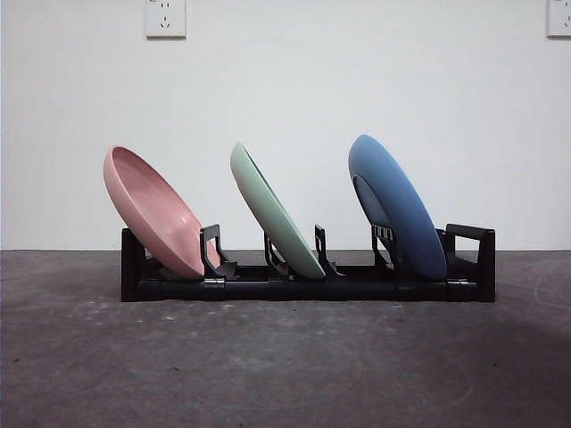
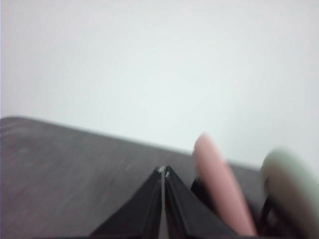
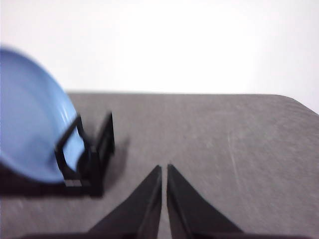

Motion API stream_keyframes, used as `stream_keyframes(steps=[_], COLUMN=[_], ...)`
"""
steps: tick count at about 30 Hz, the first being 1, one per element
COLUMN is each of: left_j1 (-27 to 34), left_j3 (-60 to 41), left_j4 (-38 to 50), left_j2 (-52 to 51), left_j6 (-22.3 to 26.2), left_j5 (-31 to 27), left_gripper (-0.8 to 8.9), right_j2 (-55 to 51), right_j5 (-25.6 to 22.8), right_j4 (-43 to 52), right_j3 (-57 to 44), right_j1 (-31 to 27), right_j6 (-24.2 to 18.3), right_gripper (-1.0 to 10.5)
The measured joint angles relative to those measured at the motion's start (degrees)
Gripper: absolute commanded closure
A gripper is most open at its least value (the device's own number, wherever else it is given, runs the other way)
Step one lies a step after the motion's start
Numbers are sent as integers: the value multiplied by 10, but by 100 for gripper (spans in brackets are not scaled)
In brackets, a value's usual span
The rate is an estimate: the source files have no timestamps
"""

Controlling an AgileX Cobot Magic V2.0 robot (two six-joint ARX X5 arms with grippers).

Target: Place the plate

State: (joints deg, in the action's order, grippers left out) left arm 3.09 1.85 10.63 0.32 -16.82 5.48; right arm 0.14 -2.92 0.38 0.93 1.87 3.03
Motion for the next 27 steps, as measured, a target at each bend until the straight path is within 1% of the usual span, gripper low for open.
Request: stream_keyframes(steps=[3,6,9,10,12,14,16,19,21,23,27], left_j1=[0,0,0,0,0,0,0,0,-1,-3,-5], left_j3=[1,12,52,72,114,159,201,274,321,367,455], left_j4=[23,-16,-80,-103,-149,-198,-237,-294,-328,-368,-459], left_j2=[0,1,10,17,33,56,85,142,179,213,281], left_j6=[-57,-107,-127,-129,-133,-133,-132,-122,-113,-101,-56], left_j5=[0,0,0,0,2,17,44,116,154,174,184], left_gripper=[803,803,802,802,802,802,802,802,802,802,802], right_j2=[0,0,4,10,23,41,65,113,145,179,252], right_j5=[1,7,23,33,58,85,111,150,168,179,194], right_j4=[36,57,5,-24,-78,-125,-168,-237,-278,-320,-406], right_j3=[0,4,35,55,98,144,189,264,309,353,441], right_j1=[0,0,0,0,0,0,0,0,0,0,0], right_j6=[61,132,195,209,224,227,225,210,197,180,141], right_gripper=[931,932,932,932,932,932,932,932,932,932,932])
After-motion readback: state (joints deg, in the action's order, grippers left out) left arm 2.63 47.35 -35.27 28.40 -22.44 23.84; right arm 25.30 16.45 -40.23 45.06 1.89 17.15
